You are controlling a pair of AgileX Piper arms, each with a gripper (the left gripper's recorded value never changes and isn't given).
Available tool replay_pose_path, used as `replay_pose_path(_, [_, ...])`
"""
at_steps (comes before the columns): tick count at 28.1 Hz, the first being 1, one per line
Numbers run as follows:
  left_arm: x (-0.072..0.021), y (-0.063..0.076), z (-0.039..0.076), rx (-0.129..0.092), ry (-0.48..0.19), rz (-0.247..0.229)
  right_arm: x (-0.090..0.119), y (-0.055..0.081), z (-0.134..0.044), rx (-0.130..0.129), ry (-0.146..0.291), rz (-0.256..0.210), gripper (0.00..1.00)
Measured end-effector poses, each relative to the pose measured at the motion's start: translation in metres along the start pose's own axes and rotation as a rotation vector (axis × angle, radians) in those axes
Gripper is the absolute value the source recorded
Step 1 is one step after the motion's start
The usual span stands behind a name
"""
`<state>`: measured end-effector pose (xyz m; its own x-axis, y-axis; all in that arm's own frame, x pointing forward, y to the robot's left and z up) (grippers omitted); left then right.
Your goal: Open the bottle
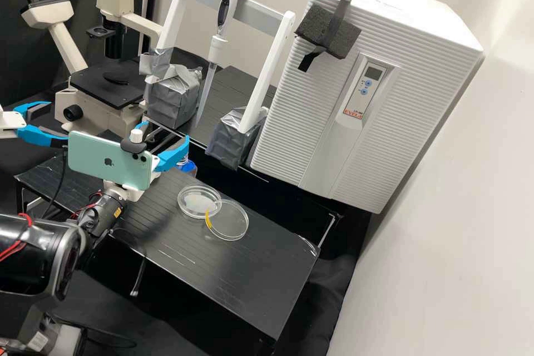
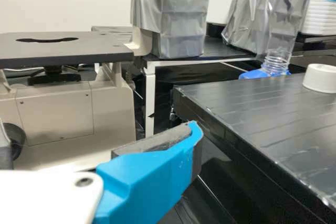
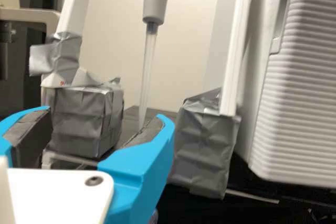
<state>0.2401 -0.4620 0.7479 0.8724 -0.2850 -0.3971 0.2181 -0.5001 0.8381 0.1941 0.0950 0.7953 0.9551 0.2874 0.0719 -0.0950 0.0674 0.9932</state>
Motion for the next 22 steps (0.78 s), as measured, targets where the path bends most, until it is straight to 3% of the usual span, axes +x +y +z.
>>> replay_pose_path(3, [0.0001,0.0001,0.0000,-0.001,0.004,0.002,0.0008,-0.0033,0.0023,-0.006,-0.009,-0.009,1.00])
replay_pose_path(10, [0.0016,-0.0005,0.0046,0.068,-0.004,0.005,0.0002,-0.0046,0.0032,-0.008,-0.012,-0.015,1.00])
replay_pose_path(12, [0.0011,0.0023,0.0067,0.109,0.020,0.029,0.0002,-0.0046,0.0032,-0.008,-0.012,-0.015,1.00])
replay_pose_path(15, [0.0017,0.0054,0.0085,0.192,0.060,0.056,0.0002,-0.0046,0.0032,-0.008,-0.012,-0.015,1.00])
replay_pose_path(16, [0.0015,0.0060,0.0081,0.203,0.065,0.059,0.0002,-0.0046,0.0032,-0.008,-0.012,-0.015,1.00])
replay_pose_path(22, [0.0014,0.0064,0.0083,0.210,0.065,0.060,0.0002,-0.0046,0.0032,-0.008,-0.012,-0.015,1.00])
